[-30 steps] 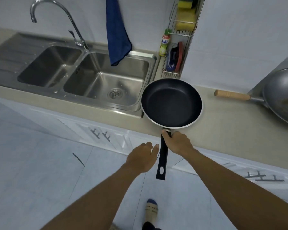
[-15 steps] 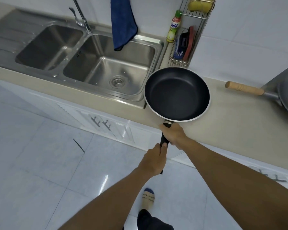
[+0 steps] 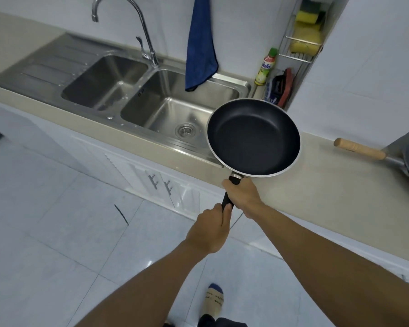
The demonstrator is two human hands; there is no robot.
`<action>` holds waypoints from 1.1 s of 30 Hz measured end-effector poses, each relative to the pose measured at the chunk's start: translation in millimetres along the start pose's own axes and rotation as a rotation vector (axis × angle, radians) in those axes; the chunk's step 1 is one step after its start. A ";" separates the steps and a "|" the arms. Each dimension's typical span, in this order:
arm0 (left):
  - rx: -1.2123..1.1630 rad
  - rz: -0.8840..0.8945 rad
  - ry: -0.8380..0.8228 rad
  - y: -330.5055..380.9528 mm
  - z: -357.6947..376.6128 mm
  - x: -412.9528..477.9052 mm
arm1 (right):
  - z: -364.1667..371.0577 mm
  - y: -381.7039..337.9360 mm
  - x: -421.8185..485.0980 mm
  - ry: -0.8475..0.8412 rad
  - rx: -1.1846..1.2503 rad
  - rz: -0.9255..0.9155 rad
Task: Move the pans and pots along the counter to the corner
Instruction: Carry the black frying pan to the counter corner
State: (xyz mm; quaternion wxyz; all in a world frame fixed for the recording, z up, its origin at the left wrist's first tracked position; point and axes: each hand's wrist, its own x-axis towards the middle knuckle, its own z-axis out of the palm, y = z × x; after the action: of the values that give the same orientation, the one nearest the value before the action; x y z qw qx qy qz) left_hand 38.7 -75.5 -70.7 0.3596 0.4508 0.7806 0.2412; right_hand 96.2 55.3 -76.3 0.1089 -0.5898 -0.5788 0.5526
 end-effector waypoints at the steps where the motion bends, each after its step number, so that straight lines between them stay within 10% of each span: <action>1: 0.002 0.010 0.009 -2.1 -12.4 -1.4 | 5.9 -10.5 -3.0 -0.004 0.002 -0.018; 33: 0.007 -0.144 0.519 -269.4 -418.2 -86.7 | 450.3 -313.0 -98.0 -0.312 -0.245 -0.449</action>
State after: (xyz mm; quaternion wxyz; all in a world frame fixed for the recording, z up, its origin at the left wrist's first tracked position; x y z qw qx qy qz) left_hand -400.9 -302.0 31.7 0.1621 0.3182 0.8776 0.3198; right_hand -402.5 -157.7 51.0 0.0661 -0.3639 -0.7668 0.5246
